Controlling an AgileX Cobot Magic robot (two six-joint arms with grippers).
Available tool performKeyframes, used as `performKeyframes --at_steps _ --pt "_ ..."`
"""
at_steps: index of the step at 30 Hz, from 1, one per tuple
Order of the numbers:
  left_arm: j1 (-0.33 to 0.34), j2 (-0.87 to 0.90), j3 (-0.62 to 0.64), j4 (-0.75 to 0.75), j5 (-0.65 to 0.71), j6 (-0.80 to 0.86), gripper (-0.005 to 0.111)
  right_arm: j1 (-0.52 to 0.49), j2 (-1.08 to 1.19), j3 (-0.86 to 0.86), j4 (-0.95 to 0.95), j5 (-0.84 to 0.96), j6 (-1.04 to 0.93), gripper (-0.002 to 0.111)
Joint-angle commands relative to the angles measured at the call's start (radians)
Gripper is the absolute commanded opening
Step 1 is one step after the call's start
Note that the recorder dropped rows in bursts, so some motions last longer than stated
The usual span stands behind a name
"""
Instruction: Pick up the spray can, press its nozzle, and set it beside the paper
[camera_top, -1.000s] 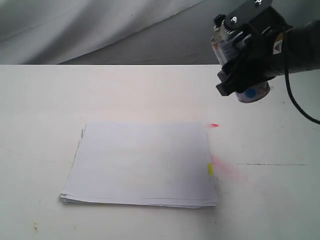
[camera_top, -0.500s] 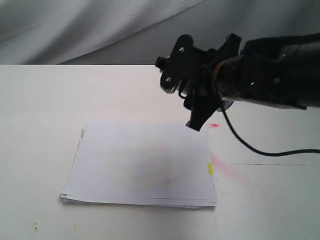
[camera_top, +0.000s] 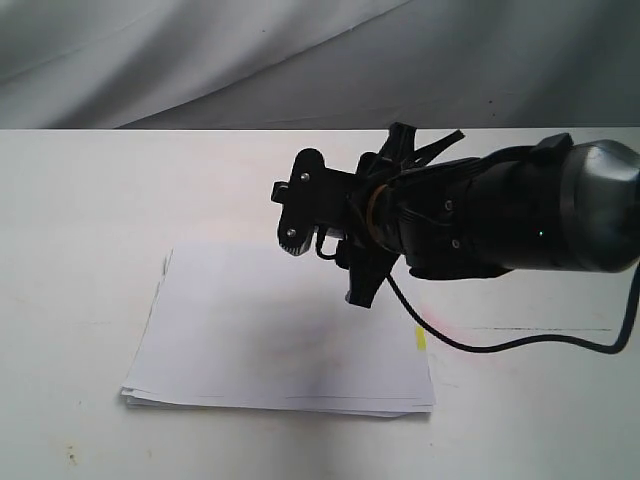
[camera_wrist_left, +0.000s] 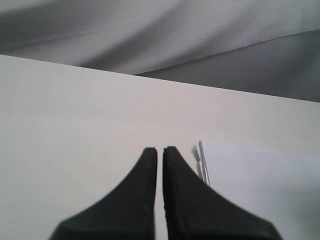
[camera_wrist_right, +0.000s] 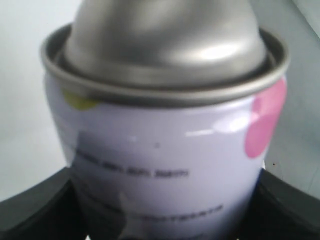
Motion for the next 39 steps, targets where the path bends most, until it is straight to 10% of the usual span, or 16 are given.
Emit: performKeyframes --at_steps 1,24,39 --pt "-0.004 -0.005 0.005 0.005 -0.004 -0.001 0.006 0.004 -0.011 -0.006 -0.040 0.008 0.010 0.000" --pt "-0.004 -0.005 0.005 0.020 -0.004 -0.003 0.006 0.004 -0.011 -0.006 -0.045 0.008 0.014 0.000" --pt "-0.004 -0.005 0.005 -0.032 -0.306 -0.011 0.006 0.004 -0.011 -0.006 -0.078 0.008 0.014 0.000"
